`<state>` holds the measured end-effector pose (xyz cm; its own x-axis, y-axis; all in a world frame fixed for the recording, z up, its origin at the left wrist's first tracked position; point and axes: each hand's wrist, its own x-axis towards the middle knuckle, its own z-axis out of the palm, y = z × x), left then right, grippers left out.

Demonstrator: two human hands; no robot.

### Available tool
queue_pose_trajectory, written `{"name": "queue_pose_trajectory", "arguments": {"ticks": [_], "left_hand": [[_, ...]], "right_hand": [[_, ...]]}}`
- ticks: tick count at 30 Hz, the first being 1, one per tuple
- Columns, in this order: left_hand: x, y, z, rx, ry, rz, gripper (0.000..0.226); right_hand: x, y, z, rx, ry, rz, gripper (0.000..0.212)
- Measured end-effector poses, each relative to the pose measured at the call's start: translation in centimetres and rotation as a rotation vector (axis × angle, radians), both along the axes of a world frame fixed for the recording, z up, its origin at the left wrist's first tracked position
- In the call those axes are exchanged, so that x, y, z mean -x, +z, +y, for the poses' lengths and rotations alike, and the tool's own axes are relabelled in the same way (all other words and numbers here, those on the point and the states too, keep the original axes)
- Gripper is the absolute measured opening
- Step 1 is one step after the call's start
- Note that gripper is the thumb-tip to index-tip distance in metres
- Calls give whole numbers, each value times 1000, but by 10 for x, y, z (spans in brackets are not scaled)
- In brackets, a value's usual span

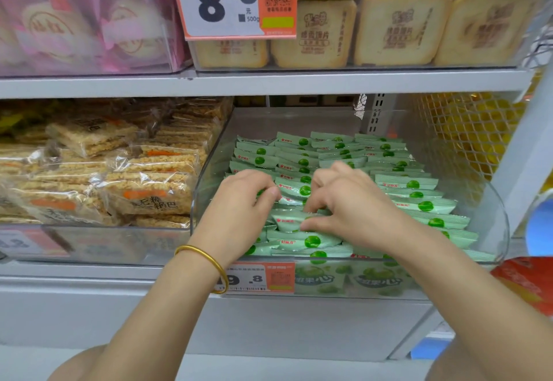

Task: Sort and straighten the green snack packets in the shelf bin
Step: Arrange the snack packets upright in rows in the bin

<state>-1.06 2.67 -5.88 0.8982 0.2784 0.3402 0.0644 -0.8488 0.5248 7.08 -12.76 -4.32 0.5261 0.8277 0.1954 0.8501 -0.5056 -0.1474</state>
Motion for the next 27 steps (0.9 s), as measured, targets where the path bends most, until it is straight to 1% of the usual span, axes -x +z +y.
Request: {"name": "queue_pose_trajectory", "arguments": {"ticks": [2,6,10,13,15,18,19,21,24,27], "left_hand": [[0,0,0,7,2,10,21],[0,0,-1,-14,-25,41,20],[-1,-4,-2,-58,-31,125,15],[-1,-4,-2,-63,-27,136,14],[-1,-3,-1,-48,-10,115,13],[-1,0,0,-16,-2,68,5],[-2,0,1,-18,-12,72,7],[-3,-1,1,-44,-42,125,22],[-5,-1,0,-64,-55,199,35],[-5,-1,2,-66,-64,249,41]], "right_hand": [[0,0,1,25,-9,-14,33],[-2,2,-2,13,-36,-36,30],[-1,-4,0,92,8,-58,25],[-4,-5,-1,100,35,-36,26],[-8,0,-4,23,20,46,23],[-17,12,-14,-212,-70,133,11],[-21,15,-18,-266,-106,130,8],[-25,17,-20,-295,-147,115,7],[-21,14,-12,-219,-125,99,8],[-14,7,1,-40,-95,-1,16]]}}
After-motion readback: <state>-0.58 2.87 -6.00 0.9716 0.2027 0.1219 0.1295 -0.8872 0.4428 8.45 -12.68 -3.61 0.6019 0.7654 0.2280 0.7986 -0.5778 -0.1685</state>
